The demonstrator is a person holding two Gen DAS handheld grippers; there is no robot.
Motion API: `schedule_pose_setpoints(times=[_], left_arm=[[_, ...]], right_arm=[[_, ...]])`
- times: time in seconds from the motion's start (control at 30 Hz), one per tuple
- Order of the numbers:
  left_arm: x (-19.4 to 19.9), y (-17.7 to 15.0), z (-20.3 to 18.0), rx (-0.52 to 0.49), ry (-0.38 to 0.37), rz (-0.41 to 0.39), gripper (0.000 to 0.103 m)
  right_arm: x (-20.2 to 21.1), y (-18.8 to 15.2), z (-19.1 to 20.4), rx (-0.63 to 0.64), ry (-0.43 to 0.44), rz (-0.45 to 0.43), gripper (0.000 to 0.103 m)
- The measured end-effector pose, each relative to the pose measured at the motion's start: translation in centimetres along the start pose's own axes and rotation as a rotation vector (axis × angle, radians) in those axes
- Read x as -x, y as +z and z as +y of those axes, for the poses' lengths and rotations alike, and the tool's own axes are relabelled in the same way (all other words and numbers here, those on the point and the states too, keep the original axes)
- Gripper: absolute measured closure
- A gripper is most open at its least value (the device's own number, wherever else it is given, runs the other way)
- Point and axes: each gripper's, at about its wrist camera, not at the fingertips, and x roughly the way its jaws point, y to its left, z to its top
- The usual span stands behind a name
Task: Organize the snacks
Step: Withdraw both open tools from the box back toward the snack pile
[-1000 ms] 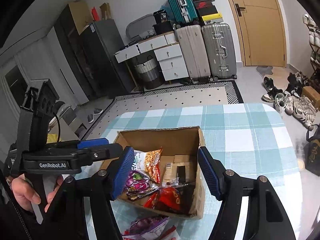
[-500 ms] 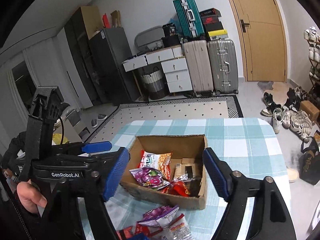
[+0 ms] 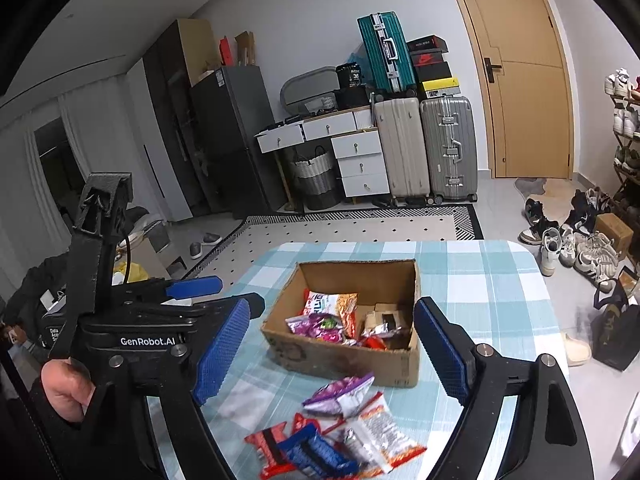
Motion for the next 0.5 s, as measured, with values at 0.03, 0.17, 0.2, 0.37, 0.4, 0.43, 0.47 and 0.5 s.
schedule_pose_setpoints(times=[0.03, 0.17, 0.2, 0.37, 0.4, 0.43, 0.47, 0.5], left_arm=[[0.7, -0.5, -0.1, -0.001, 0.004, -0.008, 0.016], [2.1, -1.9, -0.2, 0.009, 0.004, -0.02, 0.015], [2.4, -2.2, -0.2, 0.012, 0.002, -0.021, 0.014], [4.5, -4.3, -0.3, 0.016, 0.016, -0.051, 0.003], [4.6, -4.4, -0.2, 0.017, 0.016, -0.056, 0.003], [5.2, -5.0, -0.3, 0.018, 0.016, -0.065, 0.003], [5.5, -5.4, -0.3, 0.017, 0.015, -0.069, 0.003], [5.8, -5.8, -0.3, 0.015, 0.015, -0.07, 0.003]], right_arm=[[0.5, -0.3, 0.2, 0.001, -0.001, -0.003, 0.015], [2.2, -1.6, 0.9, 0.0, -0.005, -0.011, 0.015], [2.6, -2.0, 1.0, 0.0, -0.005, -0.013, 0.015], [4.7, -3.7, 1.4, -0.01, -0.01, -0.025, 0.014], [5.1, -4.1, 1.4, -0.012, -0.011, -0.027, 0.014], [5.3, -4.6, 1.6, -0.013, -0.012, -0.028, 0.014], [5.6, -5.0, 1.6, -0.013, -0.013, -0.027, 0.014], [5.9, -5.4, 1.8, -0.012, -0.016, -0.027, 0.014]])
